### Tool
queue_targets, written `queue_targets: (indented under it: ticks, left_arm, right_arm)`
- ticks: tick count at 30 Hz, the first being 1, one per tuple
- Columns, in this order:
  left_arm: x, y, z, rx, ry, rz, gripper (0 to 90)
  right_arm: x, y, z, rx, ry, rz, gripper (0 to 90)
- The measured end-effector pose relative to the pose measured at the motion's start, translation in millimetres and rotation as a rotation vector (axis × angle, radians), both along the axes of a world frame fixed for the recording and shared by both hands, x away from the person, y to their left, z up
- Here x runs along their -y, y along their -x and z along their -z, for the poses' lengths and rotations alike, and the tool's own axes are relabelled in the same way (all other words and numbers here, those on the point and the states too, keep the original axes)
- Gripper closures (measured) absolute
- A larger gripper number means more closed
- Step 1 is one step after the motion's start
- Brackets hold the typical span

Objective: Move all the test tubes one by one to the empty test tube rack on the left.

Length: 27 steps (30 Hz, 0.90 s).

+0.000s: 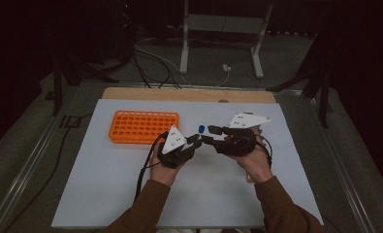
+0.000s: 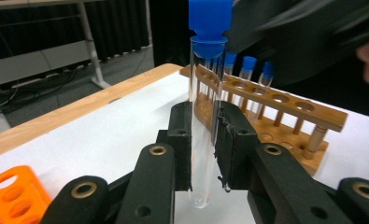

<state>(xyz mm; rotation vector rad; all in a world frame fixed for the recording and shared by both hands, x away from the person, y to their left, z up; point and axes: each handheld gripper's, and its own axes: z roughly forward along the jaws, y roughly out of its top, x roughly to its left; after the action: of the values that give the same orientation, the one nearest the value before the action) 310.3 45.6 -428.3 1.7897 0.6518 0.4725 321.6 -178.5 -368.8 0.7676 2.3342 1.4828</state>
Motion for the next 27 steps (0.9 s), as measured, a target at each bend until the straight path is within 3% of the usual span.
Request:
queue_targets:
  ticks: [1,2,8,18,27]
  left_arm:
    - [-2.5,-1.2,-0.4,-0.001,0.004,-0.007,78.2]
    - [-4.8,-2.1,-0.8,-0.002,0.008,-0.012,78.3]
    - [-18.2,-7.5,-3.7,-0.003,0.038,-0.048,78.2]
    - [-38.5,-22.4,-1.2,0.003,0.069,-0.102,78.1]
    - [-50.8,-36.2,5.6,-0.005,0.087,-0.159,78.1]
  right_arm:
    - [0.0,0.0,0.0,0.0,0.0,0.0,50.0]
    - [8.4,1.2,-0.9,0.006,-0.012,0.018,42.2]
    - [35.4,2.9,5.6,0.02,-0.018,0.116,21.1]
    - [71.1,5.5,21.0,0.013,-0.019,0.218,3.9]
    - [94.5,9.0,30.6,0.001,-0.041,0.297,0.0]
